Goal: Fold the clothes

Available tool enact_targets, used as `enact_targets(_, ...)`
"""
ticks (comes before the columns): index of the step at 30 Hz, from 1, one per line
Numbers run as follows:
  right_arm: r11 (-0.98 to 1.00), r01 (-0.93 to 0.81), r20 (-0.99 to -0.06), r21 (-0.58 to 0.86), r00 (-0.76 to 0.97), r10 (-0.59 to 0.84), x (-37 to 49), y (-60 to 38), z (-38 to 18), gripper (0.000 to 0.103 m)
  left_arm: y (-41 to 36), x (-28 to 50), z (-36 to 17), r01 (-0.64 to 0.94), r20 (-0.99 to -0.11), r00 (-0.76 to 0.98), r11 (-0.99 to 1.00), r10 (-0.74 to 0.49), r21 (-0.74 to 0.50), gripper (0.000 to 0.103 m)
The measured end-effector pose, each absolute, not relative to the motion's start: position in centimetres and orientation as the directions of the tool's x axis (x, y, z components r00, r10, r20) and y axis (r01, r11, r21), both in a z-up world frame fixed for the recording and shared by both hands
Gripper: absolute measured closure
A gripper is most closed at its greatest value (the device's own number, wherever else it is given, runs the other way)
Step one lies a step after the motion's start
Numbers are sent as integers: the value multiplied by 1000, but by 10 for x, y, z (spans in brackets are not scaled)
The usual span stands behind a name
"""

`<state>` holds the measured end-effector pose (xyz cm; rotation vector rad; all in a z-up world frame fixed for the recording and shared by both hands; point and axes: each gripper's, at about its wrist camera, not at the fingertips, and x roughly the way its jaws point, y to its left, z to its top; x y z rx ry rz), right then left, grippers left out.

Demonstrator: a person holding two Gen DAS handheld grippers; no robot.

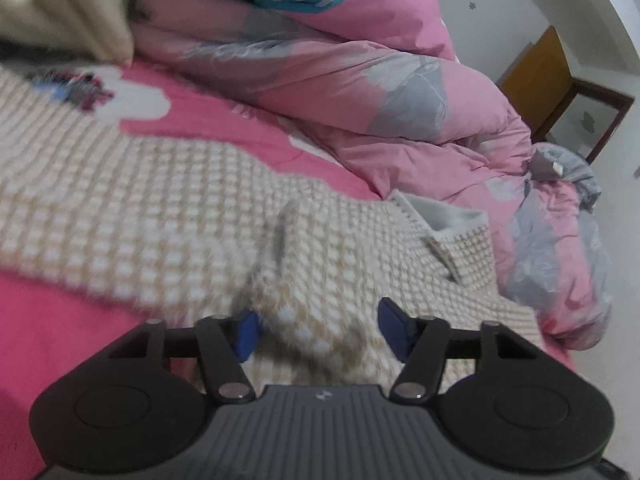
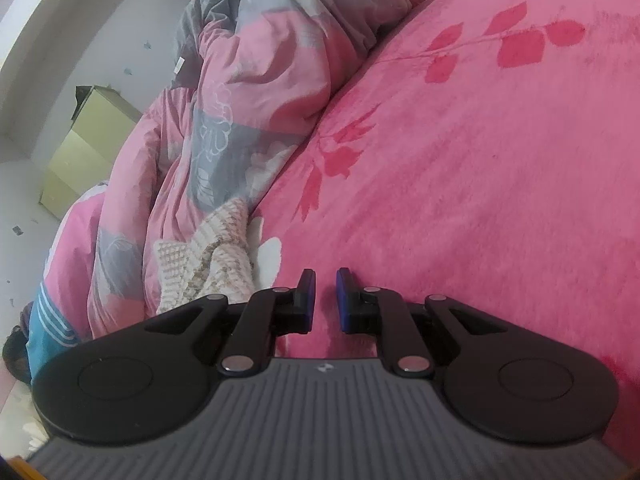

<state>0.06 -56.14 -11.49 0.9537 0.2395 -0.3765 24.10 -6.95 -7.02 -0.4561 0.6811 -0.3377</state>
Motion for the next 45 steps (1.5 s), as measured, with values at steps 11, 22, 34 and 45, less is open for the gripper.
enact_targets(11, 516, 396, -346, 759, 918, -195, -3, -563, -116, 94, -85, 261, -60, 161, -511, 780, 905, -361, -394, 84)
enact_targets(22, 530, 410, -365, 743, 911, -194, -1, -560, -111, 92, -117, 230, 6, 298, -405, 855, 946, -324, -127, 35)
enact_targets(34, 688, 298, -402, 662, 916, -10, 42, -532, -88, 57, -452, 303, 21, 736, -693, 501, 676, -519, 26, 26)
enact_targets(45, 677, 255, -363, 690, 932, 19, 37, -535, -99, 58, -554, 323, -40, 746, -840, 469, 632, -274, 210, 61)
